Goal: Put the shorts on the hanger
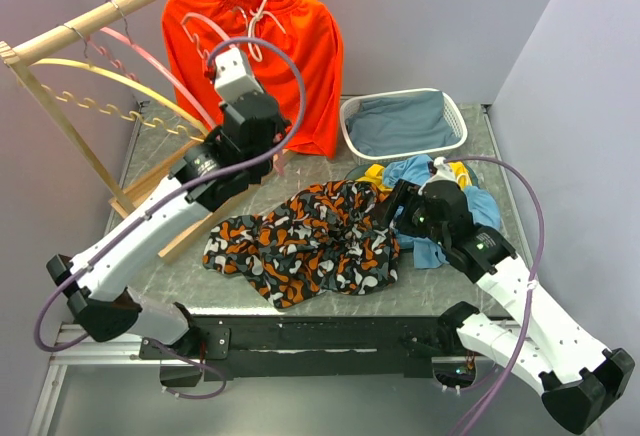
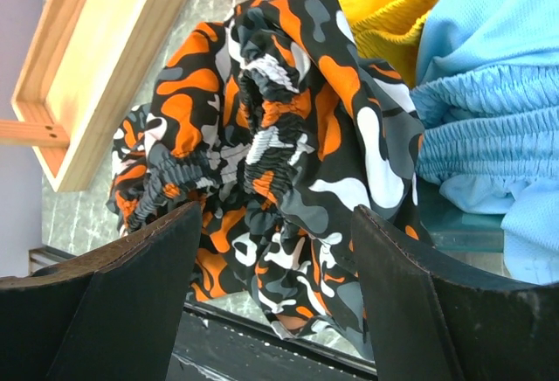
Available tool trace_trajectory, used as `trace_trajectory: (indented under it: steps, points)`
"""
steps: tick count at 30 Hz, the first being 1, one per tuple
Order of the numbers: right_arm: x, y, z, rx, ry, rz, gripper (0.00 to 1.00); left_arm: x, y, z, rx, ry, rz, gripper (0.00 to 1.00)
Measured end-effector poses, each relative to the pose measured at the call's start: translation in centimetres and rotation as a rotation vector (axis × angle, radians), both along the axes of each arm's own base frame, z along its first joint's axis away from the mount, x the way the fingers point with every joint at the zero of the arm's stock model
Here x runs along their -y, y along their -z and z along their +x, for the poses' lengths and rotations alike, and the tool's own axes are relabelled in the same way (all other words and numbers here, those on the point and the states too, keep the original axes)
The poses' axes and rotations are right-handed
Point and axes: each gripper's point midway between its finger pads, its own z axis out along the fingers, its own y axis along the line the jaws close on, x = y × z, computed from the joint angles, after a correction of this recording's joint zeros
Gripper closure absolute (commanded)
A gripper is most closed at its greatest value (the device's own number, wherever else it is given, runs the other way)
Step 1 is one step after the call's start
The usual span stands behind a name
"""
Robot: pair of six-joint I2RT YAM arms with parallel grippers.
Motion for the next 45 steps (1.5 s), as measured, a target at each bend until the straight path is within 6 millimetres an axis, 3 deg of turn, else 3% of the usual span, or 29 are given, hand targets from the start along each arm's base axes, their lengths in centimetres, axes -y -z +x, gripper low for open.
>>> trace_trajectory:
  steps: [9,21,31,35,40,45]
  points:
    - [0.1,0.6,-0.2,-0.009,0.0,-0.005,0.23,1.7,1.1,-4.3,-0.033,0.075,0.008,0.99]
    - [-0.1,0.8,-0.9,0.008,-0.003,-0.022,0.25,4.6,2.8,-11.9,-0.138,0.446,-0.013,0.99]
    - [-0.3,1.3,-1.5,0.022,0.014,-0.092,0.26,2.4,4.3,-19.2,-0.227,0.77,0.0,0.99]
    - [-0.4,1.5,-0.4,-0.001,0.043,-0.154,0.31,1.3,5.2,-22.2,-0.259,0.897,0.019,0.99]
    - [-1.1,0.2,1.4,0.011,0.069,-0.181,0.38,-0.1,6.4,-25.5,-0.297,1.033,0.045,0.99]
    - [-1.7,0.0,2.8,0.008,0.085,-0.213,0.44,-0.2,7.5,-28.2,-0.33,1.164,0.047,0.99]
